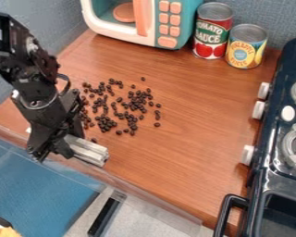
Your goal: Sweep into pile
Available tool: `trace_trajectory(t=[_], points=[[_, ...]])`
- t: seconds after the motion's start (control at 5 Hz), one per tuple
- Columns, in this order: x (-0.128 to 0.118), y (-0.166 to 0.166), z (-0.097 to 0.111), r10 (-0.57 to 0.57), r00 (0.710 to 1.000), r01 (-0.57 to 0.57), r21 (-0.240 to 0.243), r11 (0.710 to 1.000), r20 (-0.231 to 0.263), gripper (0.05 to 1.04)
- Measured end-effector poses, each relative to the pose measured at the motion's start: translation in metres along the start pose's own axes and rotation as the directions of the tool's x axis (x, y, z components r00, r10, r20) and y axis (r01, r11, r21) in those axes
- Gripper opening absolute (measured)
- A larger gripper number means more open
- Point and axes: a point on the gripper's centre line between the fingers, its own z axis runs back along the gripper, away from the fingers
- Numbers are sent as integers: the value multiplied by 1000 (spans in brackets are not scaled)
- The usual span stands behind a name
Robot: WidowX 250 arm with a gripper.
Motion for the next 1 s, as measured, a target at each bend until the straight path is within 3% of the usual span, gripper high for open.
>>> trace_trajectory(t=[0.4, 1.0], points=[[10, -11, -9, 66, 997, -66, 11, 998, 27, 375], [9, -18, -21, 70, 996, -72, 44, 996, 48, 375]])
